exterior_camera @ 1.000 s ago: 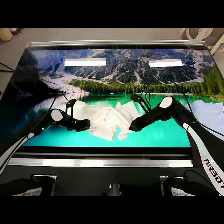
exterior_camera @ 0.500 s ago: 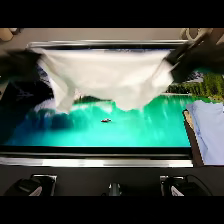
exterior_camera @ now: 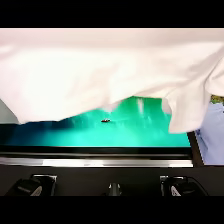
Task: Fold the shirts.
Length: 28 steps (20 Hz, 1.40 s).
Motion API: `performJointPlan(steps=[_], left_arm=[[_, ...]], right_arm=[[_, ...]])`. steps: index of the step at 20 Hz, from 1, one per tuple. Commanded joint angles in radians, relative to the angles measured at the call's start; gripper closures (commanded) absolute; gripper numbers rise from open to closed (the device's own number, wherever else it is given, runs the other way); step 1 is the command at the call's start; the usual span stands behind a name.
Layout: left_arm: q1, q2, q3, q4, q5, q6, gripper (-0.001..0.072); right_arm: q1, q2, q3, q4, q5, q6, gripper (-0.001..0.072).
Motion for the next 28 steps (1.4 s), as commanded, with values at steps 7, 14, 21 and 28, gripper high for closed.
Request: performJointPlan(steps=[7,14,21,28], left_arm=[[0.008,-0.237,-0.5,0.056,-0.125,-0.021,0.0687],[0.044,-0.843,-0.294,0.017,0.027,0.022,0.0685],[0.182,-0.996,-0.089,-0.199,-0.162,0.098,0.0029],[0.518,-0.764,-0.473,-0.191,-0.372,0.164,0.0166]], right_arm=[[-0.001,-0.446,-0.22,-0.067,0.27,0.006,0.0691],[-0.001,-0.856,-0.313,0.062,-0.275,0.199,0.069],[-0.089,-0.919,-0.27,0.24,-0.225,0.18,0.0081],[-0.422,-0.907,-0.274,0.216,0.171,0.1,0.0179]])
